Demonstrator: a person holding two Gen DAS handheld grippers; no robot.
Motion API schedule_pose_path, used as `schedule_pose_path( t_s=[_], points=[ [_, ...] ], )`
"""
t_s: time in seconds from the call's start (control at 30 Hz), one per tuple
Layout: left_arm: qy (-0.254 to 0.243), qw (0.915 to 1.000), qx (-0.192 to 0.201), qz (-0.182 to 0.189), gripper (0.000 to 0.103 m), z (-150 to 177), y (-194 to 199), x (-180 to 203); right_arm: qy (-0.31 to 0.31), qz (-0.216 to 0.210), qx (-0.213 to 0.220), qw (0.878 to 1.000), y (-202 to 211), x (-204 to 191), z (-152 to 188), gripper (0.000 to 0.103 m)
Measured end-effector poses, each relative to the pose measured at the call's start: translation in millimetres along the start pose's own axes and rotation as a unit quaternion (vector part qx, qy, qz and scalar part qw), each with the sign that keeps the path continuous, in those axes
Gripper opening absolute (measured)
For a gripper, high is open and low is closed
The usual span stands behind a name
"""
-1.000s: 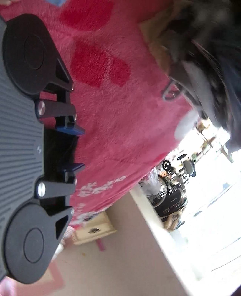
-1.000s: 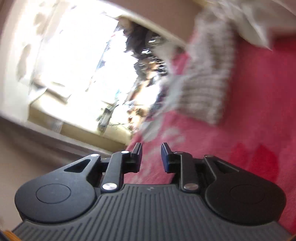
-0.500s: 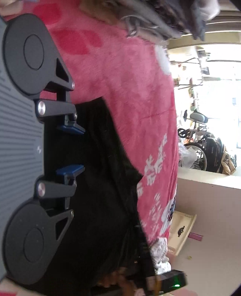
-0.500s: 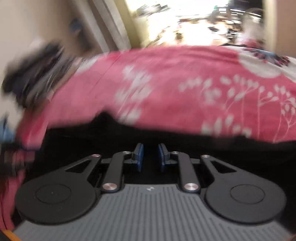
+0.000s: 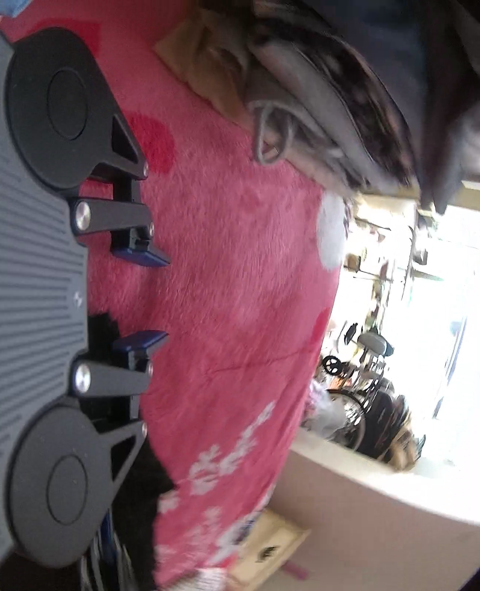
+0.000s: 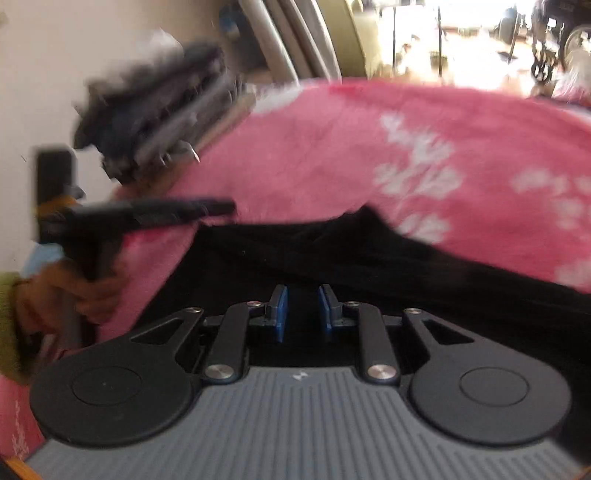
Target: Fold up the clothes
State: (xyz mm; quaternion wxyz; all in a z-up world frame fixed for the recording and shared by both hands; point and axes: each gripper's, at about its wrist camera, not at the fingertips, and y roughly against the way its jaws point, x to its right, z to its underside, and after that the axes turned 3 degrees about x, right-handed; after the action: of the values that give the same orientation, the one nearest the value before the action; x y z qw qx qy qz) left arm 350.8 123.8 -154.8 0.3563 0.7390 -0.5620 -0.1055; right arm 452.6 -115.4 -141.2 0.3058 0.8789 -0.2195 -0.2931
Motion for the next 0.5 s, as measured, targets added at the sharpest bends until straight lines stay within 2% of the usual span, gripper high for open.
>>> schedule_pose_path(
  t_s=[0.1,0.2,0.3,0.37,0.47,0.5],
  points=[
    [0.011,0.9999,-0.009,0.007,0.044,-0.5,14.3,-5.0,-0.087,0.019,0.056,0.994,-15.4,17.2,-16.8,0.014],
    [0.022,0.9987,-0.031,0.034,0.049,1.3,33.8,-6.1,-0.194,0.038,0.128,0.972,4.6,43.8,-26.4,0.019],
    [0.032,0.9944,-0.064,0.077,0.055,5.8,56.5,-6.2,-0.255,0.017,0.165,0.952,62.8,78.6,-20.2,0.02],
    [0.028,0.9903,-0.084,0.107,0.057,10.8,70.2,-0.8,-0.273,0.015,0.174,0.946,110.6,102.0,-12.3,0.021],
    [-0.005,0.9814,-0.118,0.152,0.057,22.9,93.1,13.0,-0.277,0.056,0.163,0.945,187.7,128.9,14.5,0.022],
    [-0.019,0.9776,-0.129,0.166,0.058,27.6,100.7,18.4,-0.279,0.071,0.148,0.946,206.3,136.0,26.7,0.022]
  ],
)
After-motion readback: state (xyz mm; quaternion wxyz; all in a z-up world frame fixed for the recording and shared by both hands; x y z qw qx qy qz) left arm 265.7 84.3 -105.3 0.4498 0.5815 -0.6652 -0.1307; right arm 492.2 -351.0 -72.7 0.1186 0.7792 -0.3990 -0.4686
